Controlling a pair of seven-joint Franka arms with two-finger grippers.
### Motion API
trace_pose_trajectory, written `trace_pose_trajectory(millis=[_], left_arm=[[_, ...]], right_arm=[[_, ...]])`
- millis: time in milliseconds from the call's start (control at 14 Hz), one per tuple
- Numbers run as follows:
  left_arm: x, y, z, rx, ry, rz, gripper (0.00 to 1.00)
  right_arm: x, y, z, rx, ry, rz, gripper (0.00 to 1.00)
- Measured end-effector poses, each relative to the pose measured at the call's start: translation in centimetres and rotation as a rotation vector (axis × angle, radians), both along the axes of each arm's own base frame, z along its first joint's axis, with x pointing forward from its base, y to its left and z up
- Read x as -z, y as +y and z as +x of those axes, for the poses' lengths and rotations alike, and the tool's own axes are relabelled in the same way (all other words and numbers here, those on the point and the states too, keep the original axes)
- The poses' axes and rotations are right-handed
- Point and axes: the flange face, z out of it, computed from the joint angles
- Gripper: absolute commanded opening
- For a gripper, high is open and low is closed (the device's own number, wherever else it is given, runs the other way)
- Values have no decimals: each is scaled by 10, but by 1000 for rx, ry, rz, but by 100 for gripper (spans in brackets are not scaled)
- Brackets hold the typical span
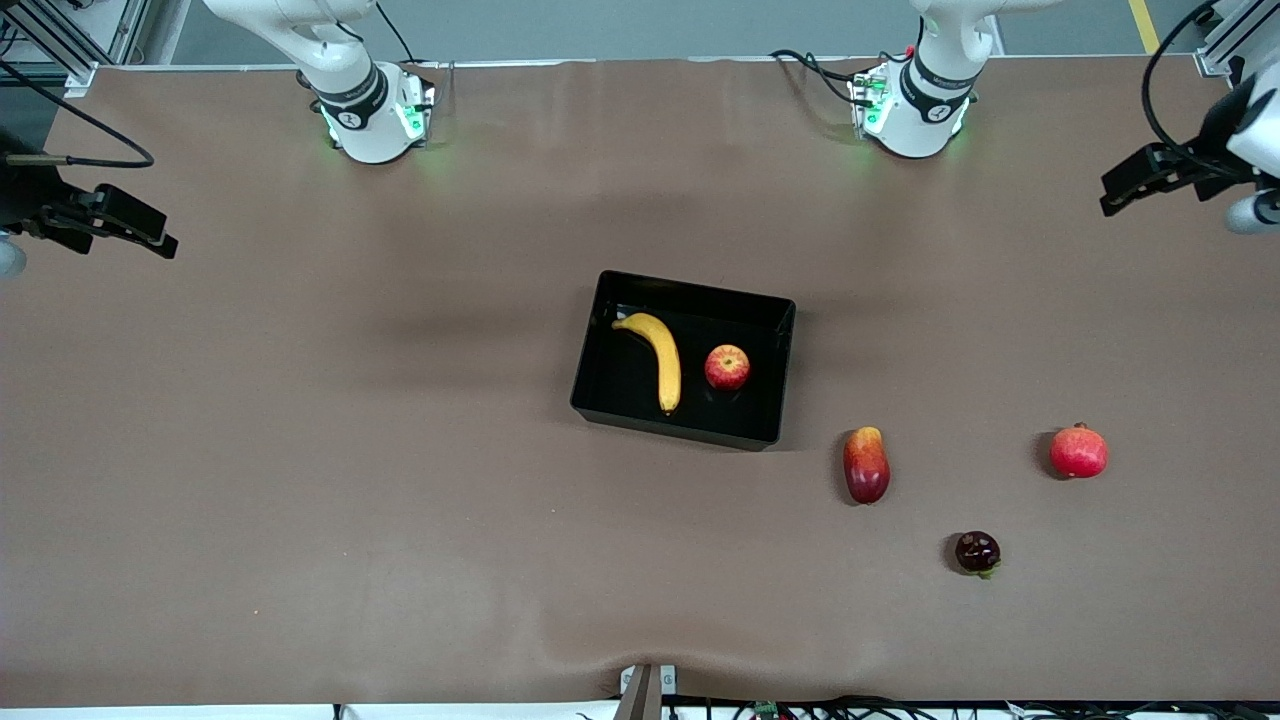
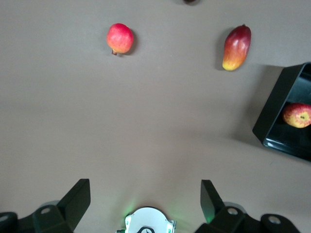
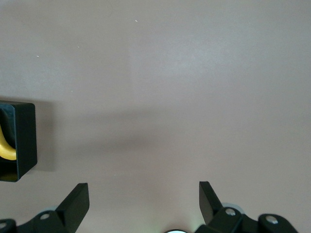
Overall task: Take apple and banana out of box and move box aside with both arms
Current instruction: 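Reach the left gripper toward the red apple in the black box, then lower the left gripper and grasp the red apple in the box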
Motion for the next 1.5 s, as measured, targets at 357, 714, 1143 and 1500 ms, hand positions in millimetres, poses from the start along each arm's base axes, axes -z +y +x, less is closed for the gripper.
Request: trace_pose_trajectory(millis=[357, 714, 1143, 1500], left_arm=[[29, -8, 21, 10, 51, -59, 100], [74, -95, 37, 51, 108, -93, 100], [147, -217, 43, 41, 37, -145, 100], [219, -312, 29, -50, 43, -132, 100]], right_arm=[[0, 0, 0, 0, 0, 0, 100], [0, 1, 0, -3, 0, 0, 100], [0, 2, 0, -4, 0, 0, 100], [0, 2, 0, -5, 0, 0, 100]])
